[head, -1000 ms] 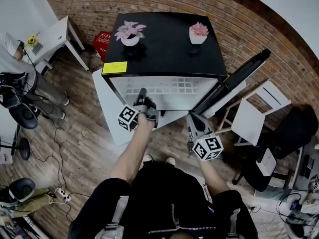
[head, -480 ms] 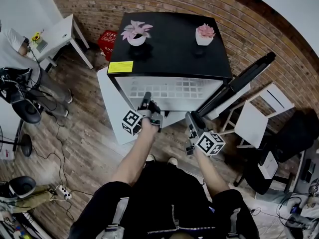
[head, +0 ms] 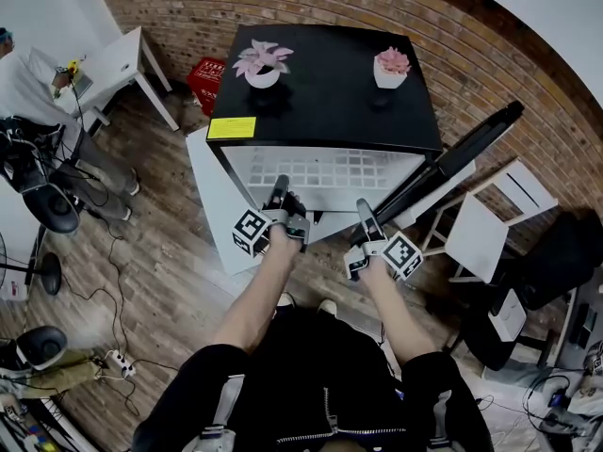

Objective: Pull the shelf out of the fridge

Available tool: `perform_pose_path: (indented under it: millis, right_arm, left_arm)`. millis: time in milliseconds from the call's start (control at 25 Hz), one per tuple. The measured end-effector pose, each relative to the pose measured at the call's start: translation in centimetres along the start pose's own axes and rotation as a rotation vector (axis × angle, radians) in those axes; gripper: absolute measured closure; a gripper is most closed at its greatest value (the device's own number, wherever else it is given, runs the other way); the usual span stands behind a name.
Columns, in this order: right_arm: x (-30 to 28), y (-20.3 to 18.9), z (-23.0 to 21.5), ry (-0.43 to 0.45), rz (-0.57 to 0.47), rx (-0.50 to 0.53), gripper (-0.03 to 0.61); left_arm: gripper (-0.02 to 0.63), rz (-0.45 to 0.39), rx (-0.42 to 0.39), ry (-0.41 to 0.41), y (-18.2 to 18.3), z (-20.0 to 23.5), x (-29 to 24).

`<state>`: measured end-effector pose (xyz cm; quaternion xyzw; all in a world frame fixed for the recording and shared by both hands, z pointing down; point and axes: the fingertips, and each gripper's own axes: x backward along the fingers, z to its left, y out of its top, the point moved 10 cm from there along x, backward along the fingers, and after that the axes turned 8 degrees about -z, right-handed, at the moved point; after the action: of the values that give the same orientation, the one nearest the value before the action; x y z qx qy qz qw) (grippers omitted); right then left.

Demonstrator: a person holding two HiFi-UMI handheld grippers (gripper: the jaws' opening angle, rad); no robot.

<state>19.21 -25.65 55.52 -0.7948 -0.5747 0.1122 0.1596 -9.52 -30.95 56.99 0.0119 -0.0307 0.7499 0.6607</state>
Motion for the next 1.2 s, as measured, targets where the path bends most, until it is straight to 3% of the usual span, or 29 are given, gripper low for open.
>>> perform_pose_path:
  millis: [280,520,840,1200]
  right_arm:
    - [-2.8,0.5,-0.5,-0.012,-0.094,-0.164,0.42]
    - [-3.4,0.6,-1.1,-0.002,-0.111,-0.163,0.439]
    - [-2.5,0.8,-1.9,0.014,-0.14,-0.201,0.545]
    - [-1.3,0.3,-1.9,0.036,-0.124,-0.248,0.551]
  left_arm:
    - [0.578,0.005,-0.001,-0.001,-0.1,0.0,0.9]
    - [0.578,0.013,0.004,0.001,-0.3,-0.2,2.1]
    - [0.578,0.02,-0.002,0.005,-0.5,-0.4,3.7]
    - [0.578,0.01,0.0,0.001,-0.6,-0.3,5.2]
